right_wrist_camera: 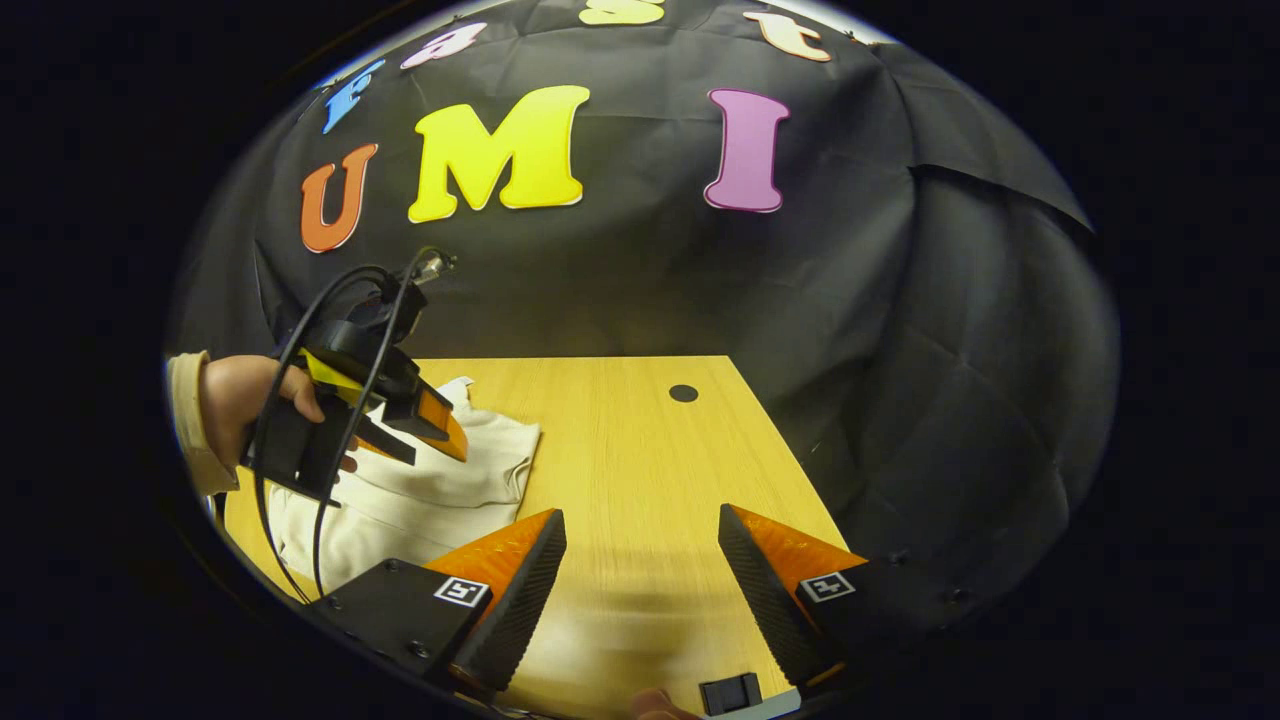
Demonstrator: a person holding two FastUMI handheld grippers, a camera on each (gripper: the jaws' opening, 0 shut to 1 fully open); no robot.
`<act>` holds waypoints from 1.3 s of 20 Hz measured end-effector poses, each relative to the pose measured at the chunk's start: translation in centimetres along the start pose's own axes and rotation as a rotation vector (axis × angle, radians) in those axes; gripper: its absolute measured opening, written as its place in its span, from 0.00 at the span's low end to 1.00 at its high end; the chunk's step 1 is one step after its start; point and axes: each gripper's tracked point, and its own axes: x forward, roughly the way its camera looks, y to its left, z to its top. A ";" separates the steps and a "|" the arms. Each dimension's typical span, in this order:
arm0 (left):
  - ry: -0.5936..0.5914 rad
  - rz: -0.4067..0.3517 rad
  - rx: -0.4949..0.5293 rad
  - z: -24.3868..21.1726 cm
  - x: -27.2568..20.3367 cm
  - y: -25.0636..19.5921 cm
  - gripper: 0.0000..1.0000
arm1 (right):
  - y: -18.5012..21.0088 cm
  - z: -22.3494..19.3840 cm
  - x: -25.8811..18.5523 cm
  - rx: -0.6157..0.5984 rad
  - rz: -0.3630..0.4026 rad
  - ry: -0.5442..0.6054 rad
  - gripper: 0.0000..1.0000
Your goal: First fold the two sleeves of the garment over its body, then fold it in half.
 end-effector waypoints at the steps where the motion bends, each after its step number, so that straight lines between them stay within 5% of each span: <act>1: -0.036 0.022 0.005 0.1 -0.9 1.1 0.98 | 0.8 -0.2 -0.1 -0.012 0.008 0.001 0.96; 8: -0.114 0.137 -0.008 -4.8 -8.1 12.6 0.99 | 9.0 -1.9 -0.2 -0.091 0.098 0.035 0.95; 14: 0.007 0.289 -0.063 -15.5 -13.4 25.1 0.99 | 14.0 -7.6 0.3 -0.094 0.116 0.192 0.94; 20: 0.076 0.316 -0.087 -19.6 -17.6 28.4 0.99 | 13.5 -14.6 0.6 -0.123 0.068 0.382 0.95; 26: 0.200 0.286 -0.110 -21.6 -22.2 25.3 0.99 | 12.7 -22.0 0.0 -0.080 0.034 0.650 0.96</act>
